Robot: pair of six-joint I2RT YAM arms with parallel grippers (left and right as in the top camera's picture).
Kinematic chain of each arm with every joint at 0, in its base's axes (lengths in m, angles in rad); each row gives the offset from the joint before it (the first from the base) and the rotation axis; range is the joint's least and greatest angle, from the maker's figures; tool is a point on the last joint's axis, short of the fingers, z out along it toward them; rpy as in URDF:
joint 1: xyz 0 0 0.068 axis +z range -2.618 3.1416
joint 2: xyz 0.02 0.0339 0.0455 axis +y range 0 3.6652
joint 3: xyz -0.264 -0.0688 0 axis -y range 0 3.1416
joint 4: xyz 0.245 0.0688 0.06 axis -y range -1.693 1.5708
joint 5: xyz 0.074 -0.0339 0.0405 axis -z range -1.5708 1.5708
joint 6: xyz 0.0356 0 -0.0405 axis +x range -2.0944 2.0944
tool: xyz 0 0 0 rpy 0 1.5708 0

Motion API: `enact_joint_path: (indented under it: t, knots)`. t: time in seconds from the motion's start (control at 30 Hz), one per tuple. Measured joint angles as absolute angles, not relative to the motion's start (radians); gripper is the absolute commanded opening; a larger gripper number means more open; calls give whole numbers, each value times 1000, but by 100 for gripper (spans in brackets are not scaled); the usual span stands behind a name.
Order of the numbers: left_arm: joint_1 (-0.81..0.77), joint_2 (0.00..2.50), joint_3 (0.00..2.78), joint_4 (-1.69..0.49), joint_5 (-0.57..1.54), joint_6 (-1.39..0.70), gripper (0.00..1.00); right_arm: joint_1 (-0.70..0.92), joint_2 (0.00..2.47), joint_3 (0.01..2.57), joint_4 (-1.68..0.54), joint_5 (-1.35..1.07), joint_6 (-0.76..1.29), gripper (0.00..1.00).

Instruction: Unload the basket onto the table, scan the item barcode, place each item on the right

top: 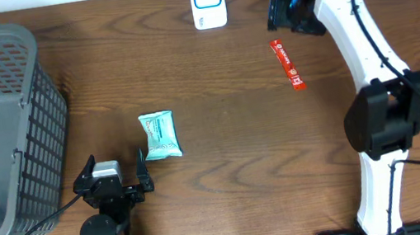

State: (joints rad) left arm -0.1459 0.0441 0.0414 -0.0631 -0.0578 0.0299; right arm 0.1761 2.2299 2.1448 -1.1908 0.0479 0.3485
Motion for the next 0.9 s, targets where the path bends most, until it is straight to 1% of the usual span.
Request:
enact_joint_path:
  t: [0.03,0.07,0.1,0.17,0.2,0.27,0.37,0.4,0.43,0.47,0.57,0.67,0.7,0.77,0.83,0.87,0.9]
  knots:
    - [-146,44,41,-63,-58,30,98,176,2251,2144,-1194,49,298,41]
    - [-146,44,41,-63,-58,30,98,176,2262,2144,-1194,49,274,94]
    - [-146,44,41,-63,-58,30,98,177,2283,2144,-1193,49,244,99]
    - [-146,44,41,-63,-58,30,98,177,2314,2143,-1191,49,191,99]
    - [-146,44,41,-63,-58,30,98,177,2330,2142,-1187,49,170,96]
    - [-146,44,41,-63,-58,30,98,177,2351,2142,-1179,49,139,86]
    - [-146,44,41,-63,-58,30,98,177,2376,2141,-1161,49,113,56]
    - [-146,44,41,-63,-58,30,98,177,2383,2141,-1158,50,105,51]
    - [-146,44,41,-63,-58,30,98,177,2389,2141,-1155,53,101,49]
    - [-146,44,41,-63,-58,30,98,177,2394,2141,-1153,57,99,49]
    - [-146,44,41,-63,-58,30,98,177,2414,2141,-1147,69,94,53]
    - [-146,44,41,-63,-58,30,98,177,2442,2141,-1144,76,93,54]
    - [-146,44,41,-63,-58,30,98,177,2450,2141,-1144,77,93,54]
    - [-146,44,41,-63,-58,30,98,177,2474,2140,-1142,79,90,48]
    - [-146,44,41,-64,-58,30,98,177,2487,2140,-1137,80,89,37]
    - [-146,44,41,-63,-58,30,98,177,2487,2140,-1137,80,87,23]
    - [-146,44,41,-63,-58,30,98,177,2487,2140,-1135,77,81,1]
